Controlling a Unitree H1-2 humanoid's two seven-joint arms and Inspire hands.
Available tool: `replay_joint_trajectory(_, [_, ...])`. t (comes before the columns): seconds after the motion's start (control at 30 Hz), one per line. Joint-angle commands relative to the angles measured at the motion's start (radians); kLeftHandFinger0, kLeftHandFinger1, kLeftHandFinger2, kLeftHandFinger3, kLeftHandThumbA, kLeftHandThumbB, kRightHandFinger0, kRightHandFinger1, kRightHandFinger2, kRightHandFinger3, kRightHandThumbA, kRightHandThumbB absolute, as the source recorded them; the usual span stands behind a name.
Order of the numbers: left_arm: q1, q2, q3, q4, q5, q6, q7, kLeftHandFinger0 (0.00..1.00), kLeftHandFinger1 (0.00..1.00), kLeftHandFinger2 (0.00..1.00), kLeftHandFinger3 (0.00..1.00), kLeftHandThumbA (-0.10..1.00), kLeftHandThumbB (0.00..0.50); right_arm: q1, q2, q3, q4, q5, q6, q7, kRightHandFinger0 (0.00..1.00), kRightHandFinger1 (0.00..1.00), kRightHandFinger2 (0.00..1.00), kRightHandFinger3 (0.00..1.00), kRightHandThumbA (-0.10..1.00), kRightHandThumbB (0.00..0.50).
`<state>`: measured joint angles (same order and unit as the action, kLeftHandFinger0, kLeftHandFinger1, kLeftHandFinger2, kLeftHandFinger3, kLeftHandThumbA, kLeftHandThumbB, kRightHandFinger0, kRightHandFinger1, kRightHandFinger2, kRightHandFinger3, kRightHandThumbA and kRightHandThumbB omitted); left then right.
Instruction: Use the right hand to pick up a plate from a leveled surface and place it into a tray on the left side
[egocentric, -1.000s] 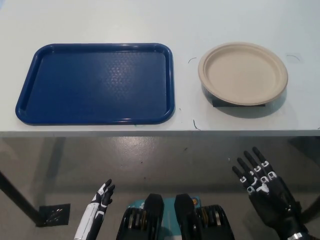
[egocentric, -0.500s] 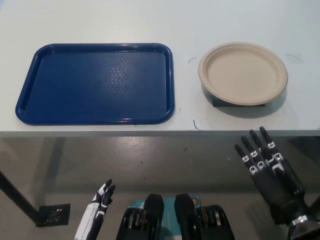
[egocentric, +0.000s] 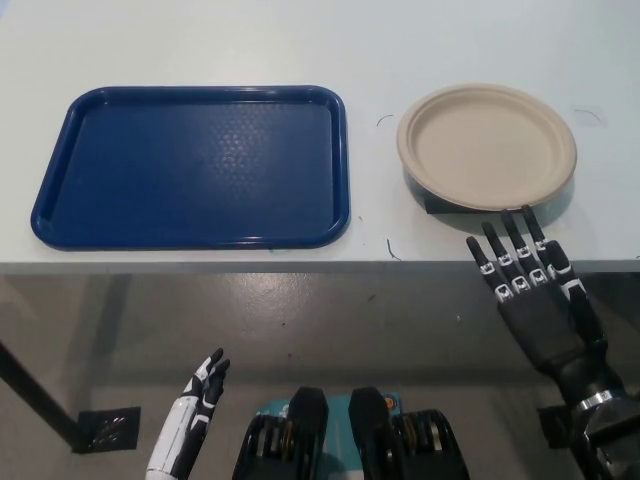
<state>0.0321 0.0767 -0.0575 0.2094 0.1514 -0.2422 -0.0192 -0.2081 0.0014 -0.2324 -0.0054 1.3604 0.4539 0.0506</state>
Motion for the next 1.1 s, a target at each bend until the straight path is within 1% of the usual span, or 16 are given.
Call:
replay_joint_trajectory(0.0, [-0.014, 0.01, -0.004, -0.029, 0.016, -0.014, 0.008, 1.0, 1.0, 1.0, 1.0, 1.0, 0.032, -0.033, 0.003, -0.004, 0.002, 0.063, 0.016, 0.007, 1.0, 1.0, 1.0, 1.0, 1.0, 0.347])
replay_joint_trajectory(0.1, [-0.02, 0.009, -0.004, -0.031, 0.024, -0.009, 0.012, 1.0, 1.0, 1.0, 1.0, 1.0, 0.039, -0.037, 0.004, -0.006, 0.014, 0.055, 0.016, -0.001, 1.0, 1.0, 1.0, 1.0, 1.0, 0.353])
replay_joint_trajectory(0.43, [-0.025, 0.011, -0.002, -0.034, 0.024, -0.001, 0.006, 1.0, 1.0, 1.0, 1.0, 1.0, 0.04, -0.046, 0.007, -0.008, 0.094, 0.007, 0.016, 0.029, 1.0, 1.0, 1.0, 1.0, 1.0, 0.355])
replay_joint_trajectory(0.5, [-0.024, 0.011, -0.003, -0.04, 0.036, 0.002, 0.011, 1.0, 1.0, 1.0, 1.0, 1.0, 0.032, -0.052, 0.012, -0.016, 0.101, -0.004, 0.016, 0.018, 1.0, 1.0, 1.0, 1.0, 1.0, 0.352])
replay_joint_trajectory(0.6, [-0.024, 0.009, -0.001, -0.04, 0.023, 0.012, 0.003, 1.0, 1.0, 1.0, 1.0, 1.0, 0.051, -0.058, 0.015, -0.022, 0.087, -0.005, 0.016, -0.001, 1.0, 1.0, 1.0, 1.0, 1.0, 0.35])
replay_joint_trajectory(0.73, [-0.025, 0.008, 0.0, -0.038, 0.02, 0.005, 0.004, 1.0, 1.0, 1.0, 1.0, 1.0, 0.045, -0.073, 0.019, -0.034, 0.083, -0.005, 0.016, 0.006, 1.0, 1.0, 1.0, 1.0, 1.0, 0.347])
replay_joint_trajectory(0.8, [-0.025, 0.01, -0.003, -0.04, 0.033, 0.013, 0.006, 1.0, 1.0, 1.0, 1.0, 1.0, 0.057, -0.088, 0.023, -0.042, 0.095, -0.009, 0.009, 0.006, 1.0, 1.0, 1.0, 1.0, 1.0, 0.351])
replay_joint_trajectory(0.97, [-0.033, 0.014, -0.001, -0.042, 0.034, 0.015, 0.004, 1.0, 1.0, 1.0, 1.0, 1.0, 0.054, -0.119, 0.045, -0.069, 0.106, -0.011, -0.004, -0.02, 1.0, 1.0, 1.0, 1.0, 1.0, 0.348])
replay_joint_trajectory(1.07, [-0.037, 0.014, -0.001, -0.039, 0.035, 0.01, 0.007, 1.0, 1.0, 1.0, 1.0, 1.0, 0.047, -0.135, 0.051, -0.079, 0.12, -0.02, -0.005, -0.008, 1.0, 1.0, 1.0, 1.0, 1.0, 0.348])
